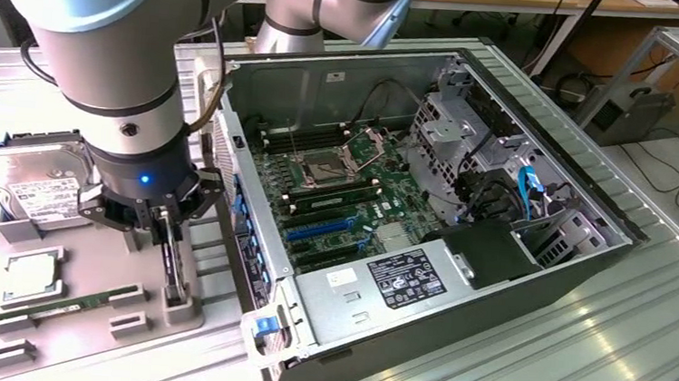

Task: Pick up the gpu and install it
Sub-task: 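Pick up the gpu and move the gpu toward the slot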

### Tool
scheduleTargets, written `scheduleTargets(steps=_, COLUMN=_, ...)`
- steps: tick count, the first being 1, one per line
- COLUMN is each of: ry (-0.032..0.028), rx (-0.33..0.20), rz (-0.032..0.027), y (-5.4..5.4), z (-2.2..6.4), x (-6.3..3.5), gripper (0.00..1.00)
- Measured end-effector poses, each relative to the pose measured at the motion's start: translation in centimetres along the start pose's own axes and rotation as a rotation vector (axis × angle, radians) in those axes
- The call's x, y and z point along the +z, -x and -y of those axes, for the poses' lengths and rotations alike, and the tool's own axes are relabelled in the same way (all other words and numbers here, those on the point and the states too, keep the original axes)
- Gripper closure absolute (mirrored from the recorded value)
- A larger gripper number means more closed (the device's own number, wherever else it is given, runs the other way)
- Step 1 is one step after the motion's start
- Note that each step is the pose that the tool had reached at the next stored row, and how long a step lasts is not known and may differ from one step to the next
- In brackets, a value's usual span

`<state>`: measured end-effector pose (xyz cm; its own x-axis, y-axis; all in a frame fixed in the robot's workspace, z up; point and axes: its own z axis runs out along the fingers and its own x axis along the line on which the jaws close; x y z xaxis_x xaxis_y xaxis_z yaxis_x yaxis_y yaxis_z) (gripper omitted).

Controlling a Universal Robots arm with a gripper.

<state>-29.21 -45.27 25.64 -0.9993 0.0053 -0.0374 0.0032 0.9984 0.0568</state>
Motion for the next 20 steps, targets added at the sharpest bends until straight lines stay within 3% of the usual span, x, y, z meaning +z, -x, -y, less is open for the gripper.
scheduleTargets(steps=6, ry=0.0036, rx=-0.006, rz=-0.0002, y=0.3, z=-0.03, x=-1.65, gripper=0.74)
scheduleTargets(steps=20, ry=0.0072, rx=-0.026, rz=-0.0048, y=1.0, z=0.16, x=-8.47, gripper=0.74)
